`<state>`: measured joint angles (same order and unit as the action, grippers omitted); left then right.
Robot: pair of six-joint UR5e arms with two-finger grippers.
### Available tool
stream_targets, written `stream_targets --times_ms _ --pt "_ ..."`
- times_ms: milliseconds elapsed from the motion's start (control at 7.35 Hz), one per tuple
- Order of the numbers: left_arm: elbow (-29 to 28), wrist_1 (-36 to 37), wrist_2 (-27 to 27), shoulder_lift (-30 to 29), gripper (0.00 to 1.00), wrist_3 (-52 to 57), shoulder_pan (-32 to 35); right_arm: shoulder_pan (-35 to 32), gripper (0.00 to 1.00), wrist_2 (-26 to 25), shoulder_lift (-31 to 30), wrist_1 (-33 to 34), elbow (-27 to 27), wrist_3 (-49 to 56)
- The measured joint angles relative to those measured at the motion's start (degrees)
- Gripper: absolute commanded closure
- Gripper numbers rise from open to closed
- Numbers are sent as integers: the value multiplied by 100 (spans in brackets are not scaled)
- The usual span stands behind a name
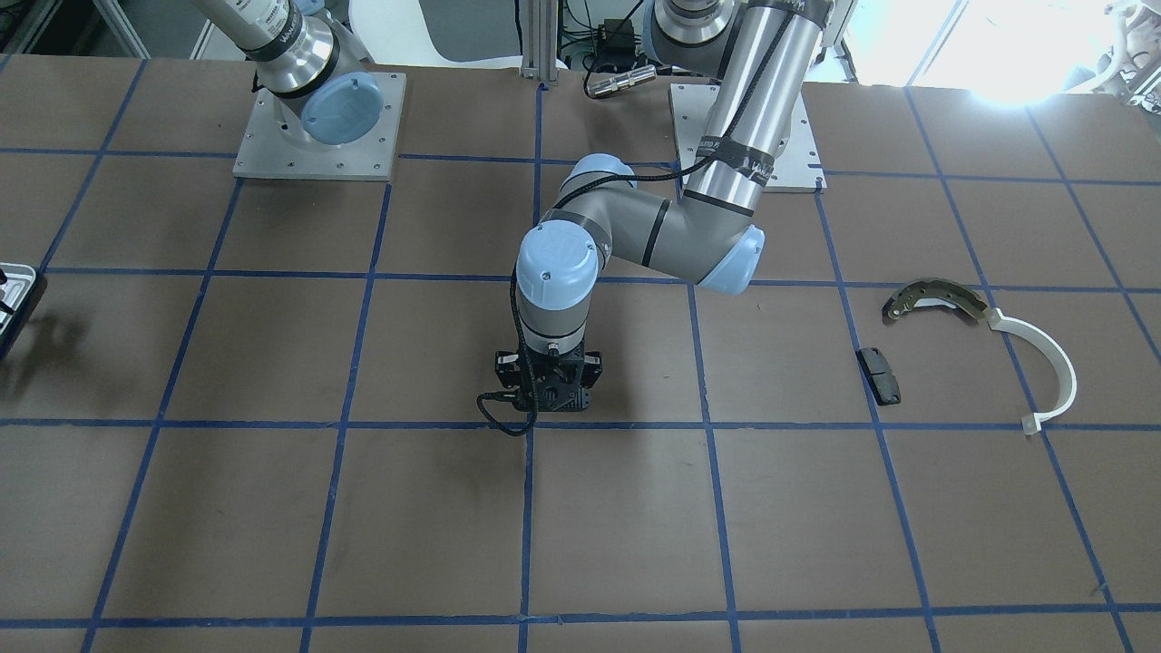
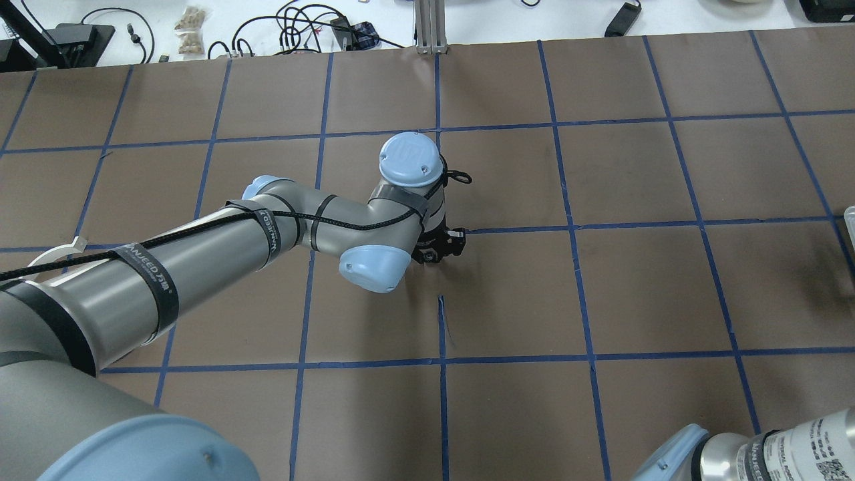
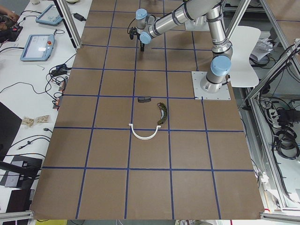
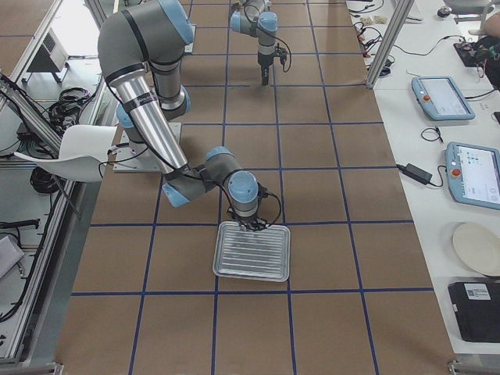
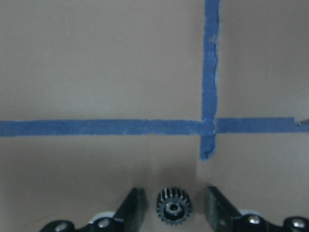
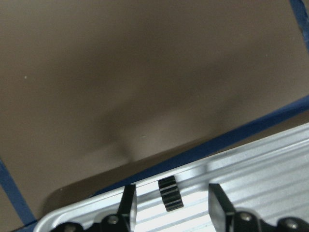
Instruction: Place bearing gear from tray to pile
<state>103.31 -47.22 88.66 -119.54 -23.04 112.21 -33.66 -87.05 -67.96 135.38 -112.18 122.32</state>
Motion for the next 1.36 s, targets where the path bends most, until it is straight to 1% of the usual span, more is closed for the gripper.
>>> stream_targets --times_ms 136,272,408,544,680,817,953,1089,1225,1361 --pt "18 -33 -2 85 88 15 -9 0 96 -4 16 26 7 22" --pt "32 -99 2 195 88 93 -75 1 100 -13 19 30 16 11" --pt "43 -302 9 350 88 345 -323 1 100 -26 20 28 23 -4" --pt "78 -672 50 582 88 987 -872 1 100 -40 5 10 34 -17" --pt "152 -995 237 846 88 1871 -1523 0 100 -55 -100 -52 50 -84" --pt "283 -1178 534 1106 88 2833 -2186 -15 100 -44 -370 -278 64 -292" --pt "439 -1206 707 1277 88 3667 -2862 -63 100 1 -749 -718 59 -683" --pt "562 -1183 764 1345 88 4430 -3605 -199 100 86 -1192 -1312 42 -1282" --pt "633 -1075 756 1324 88 5210 -4253 -469 100 180 -1639 -1935 29 -1994" --pt "701 -835 713 1260 88 5831 -4712 -879 100 229 -2074 -2467 24 -2814"
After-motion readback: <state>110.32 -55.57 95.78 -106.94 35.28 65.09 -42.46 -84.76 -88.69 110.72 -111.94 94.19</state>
